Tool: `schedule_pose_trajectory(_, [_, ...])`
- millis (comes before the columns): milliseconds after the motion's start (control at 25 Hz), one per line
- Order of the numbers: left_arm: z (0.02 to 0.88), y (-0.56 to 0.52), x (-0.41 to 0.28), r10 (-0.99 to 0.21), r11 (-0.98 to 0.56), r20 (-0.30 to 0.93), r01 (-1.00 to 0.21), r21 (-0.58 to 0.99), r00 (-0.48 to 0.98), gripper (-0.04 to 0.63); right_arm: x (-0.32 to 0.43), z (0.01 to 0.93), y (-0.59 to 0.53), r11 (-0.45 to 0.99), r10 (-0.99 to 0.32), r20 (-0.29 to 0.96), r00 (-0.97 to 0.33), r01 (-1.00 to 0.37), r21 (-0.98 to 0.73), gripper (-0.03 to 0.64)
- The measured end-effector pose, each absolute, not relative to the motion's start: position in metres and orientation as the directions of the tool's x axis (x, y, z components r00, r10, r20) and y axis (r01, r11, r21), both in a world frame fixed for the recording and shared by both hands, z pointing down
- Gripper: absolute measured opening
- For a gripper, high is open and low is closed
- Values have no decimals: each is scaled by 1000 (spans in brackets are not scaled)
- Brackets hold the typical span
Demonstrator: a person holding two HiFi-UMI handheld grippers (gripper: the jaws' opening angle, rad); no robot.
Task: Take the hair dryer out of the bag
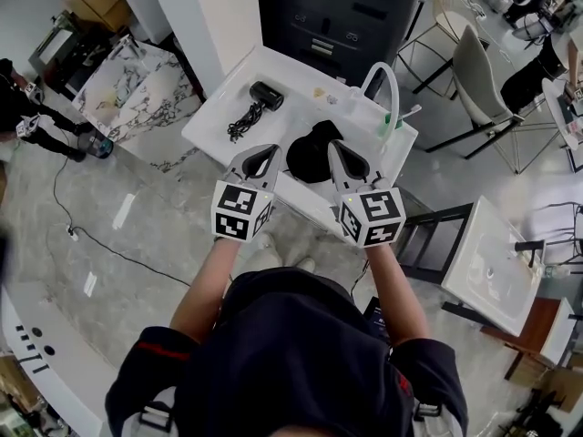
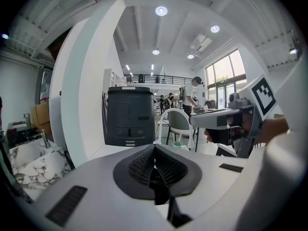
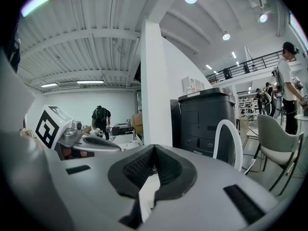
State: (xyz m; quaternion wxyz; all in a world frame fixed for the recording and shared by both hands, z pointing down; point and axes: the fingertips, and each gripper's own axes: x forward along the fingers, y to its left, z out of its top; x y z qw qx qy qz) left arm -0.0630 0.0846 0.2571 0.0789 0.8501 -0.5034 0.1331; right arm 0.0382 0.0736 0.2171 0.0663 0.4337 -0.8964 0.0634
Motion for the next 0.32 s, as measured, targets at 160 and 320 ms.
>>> schedule_pose_trajectory(160, [263, 84, -63, -835, -464, 329, -886, 9, 441, 14, 41, 219, 75, 615, -771, 175, -612, -788, -44, 34])
schedule_pose_trajectory(320, [265, 87, -64, -839, -453, 324, -891, 29, 437, 14, 44, 223, 78, 615, -770, 183, -611, -787, -40, 34])
